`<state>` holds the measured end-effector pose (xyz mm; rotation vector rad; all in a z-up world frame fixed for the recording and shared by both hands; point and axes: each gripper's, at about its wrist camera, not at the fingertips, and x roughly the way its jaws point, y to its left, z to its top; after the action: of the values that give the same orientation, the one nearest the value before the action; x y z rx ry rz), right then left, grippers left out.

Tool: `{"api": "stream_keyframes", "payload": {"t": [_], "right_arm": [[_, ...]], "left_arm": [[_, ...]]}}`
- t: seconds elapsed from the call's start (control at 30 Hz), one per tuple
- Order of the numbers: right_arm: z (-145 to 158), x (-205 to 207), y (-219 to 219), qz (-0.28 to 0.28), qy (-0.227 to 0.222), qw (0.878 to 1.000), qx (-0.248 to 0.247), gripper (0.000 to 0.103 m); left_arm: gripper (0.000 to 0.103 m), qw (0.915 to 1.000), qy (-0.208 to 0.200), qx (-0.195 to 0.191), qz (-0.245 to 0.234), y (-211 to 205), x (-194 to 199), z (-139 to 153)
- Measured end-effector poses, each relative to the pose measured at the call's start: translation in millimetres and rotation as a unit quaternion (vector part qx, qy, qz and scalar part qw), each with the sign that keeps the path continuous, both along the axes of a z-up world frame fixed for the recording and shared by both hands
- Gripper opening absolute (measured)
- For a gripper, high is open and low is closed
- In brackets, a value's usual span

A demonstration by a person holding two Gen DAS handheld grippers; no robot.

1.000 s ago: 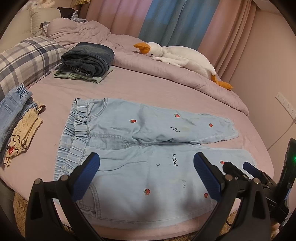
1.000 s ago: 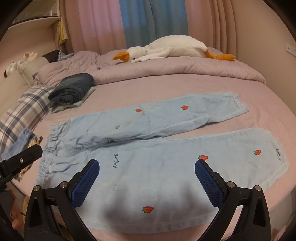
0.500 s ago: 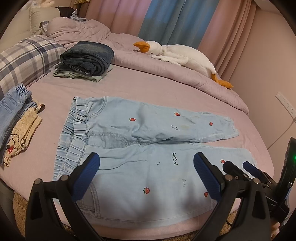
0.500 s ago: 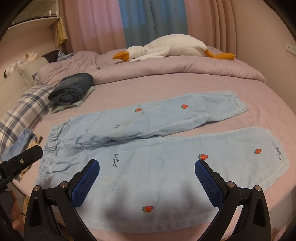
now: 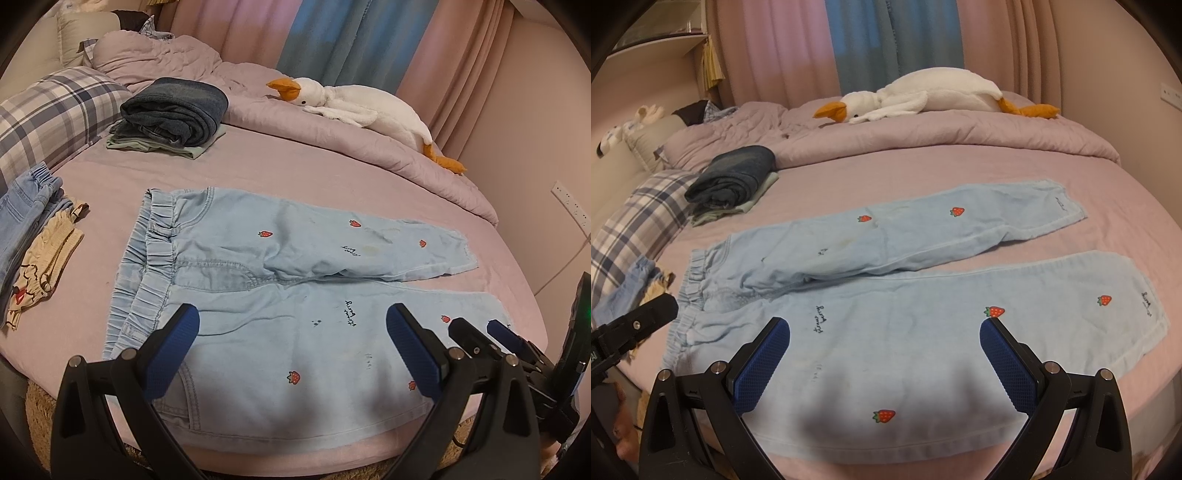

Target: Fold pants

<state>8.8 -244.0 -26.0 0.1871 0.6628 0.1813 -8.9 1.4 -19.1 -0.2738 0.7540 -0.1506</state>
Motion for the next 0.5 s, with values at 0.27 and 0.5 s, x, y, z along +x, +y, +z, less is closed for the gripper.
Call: {"api": "stream_keyframes", "payload": {"t": [0.27, 0.5], "right_arm": [[-1, 1, -5, -0.009, 0.005, 1.000, 0.010, 0.103], [0, 6, -14, -0.012, 0.007, 1.000, 0.027, 0.102]], "left_arm": [[0.100, 0.9998, 0.019, -0.003, 0.010, 5, 6, -8], [0.096, 0.9996, 0.024, -0.005, 0.011, 7, 15, -9]]}}
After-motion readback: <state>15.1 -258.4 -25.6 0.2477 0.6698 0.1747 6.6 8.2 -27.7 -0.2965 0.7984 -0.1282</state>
